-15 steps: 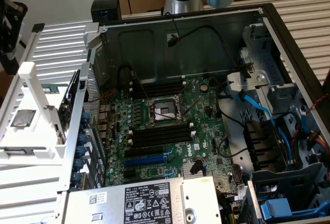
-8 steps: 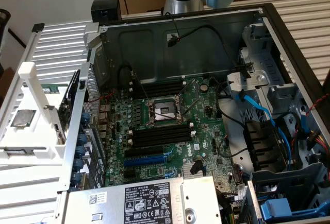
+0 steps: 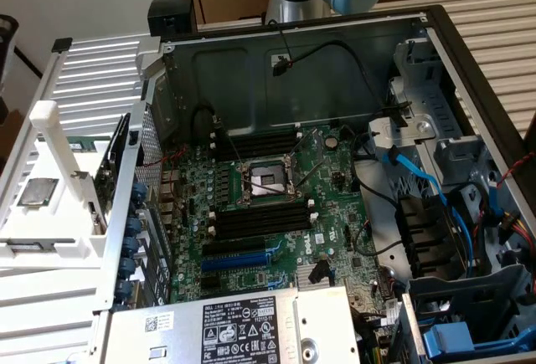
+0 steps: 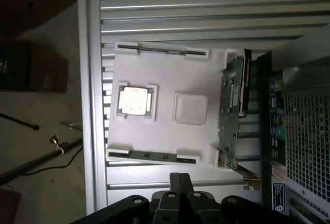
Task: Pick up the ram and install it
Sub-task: 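Reach for the ram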
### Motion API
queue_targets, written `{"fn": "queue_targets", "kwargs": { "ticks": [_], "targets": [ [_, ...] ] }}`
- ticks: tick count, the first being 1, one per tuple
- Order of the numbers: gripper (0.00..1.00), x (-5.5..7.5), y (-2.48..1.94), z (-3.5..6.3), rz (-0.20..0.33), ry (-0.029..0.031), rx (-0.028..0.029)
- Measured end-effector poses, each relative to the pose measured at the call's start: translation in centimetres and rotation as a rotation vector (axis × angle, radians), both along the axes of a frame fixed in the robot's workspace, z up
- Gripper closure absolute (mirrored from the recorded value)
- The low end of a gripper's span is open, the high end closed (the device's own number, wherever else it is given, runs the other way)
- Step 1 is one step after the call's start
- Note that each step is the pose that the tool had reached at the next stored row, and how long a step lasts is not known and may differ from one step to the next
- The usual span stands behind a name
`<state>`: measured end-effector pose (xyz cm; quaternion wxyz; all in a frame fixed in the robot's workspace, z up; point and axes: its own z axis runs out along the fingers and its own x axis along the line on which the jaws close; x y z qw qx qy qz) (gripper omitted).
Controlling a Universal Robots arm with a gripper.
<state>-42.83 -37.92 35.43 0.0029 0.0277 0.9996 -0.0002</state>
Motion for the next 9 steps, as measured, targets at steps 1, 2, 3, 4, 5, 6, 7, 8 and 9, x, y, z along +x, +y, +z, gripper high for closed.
{"fn": "queue_targets", "kwargs": {
  "ticks": [1, 2, 3, 4, 5, 6, 7, 8, 9],
  "targets": [
    [0.90, 0.00, 0.00, 0.00, 0.000, 0.0014, -0.0001],
    [0.90, 0.00, 0.00, 0.00, 0.000, 0.0014, -0.0001],
    [0.90, 0.00, 0.00, 0.00, 0.000, 0.0016, -0.0001],
    [0.90, 0.00, 0.00, 0.00, 0.000, 0.0015, -0.0001],
    [0.90, 0.00, 0.00, 0.00, 0.000, 0.0015, -0.0001],
    [0.90, 0.00, 0.00, 0.00, 0.000, 0.0015, -0.0001],
    [0.90, 0.00, 0.00, 0.00, 0.000, 0.0015, -0.0001],
    [0.90, 0.00, 0.00, 0.00, 0.000, 0.0015, -0.0001],
    [0.90, 0.00, 0.00, 0.00, 0.000, 0.0016, -0.0001]
  ]
}}
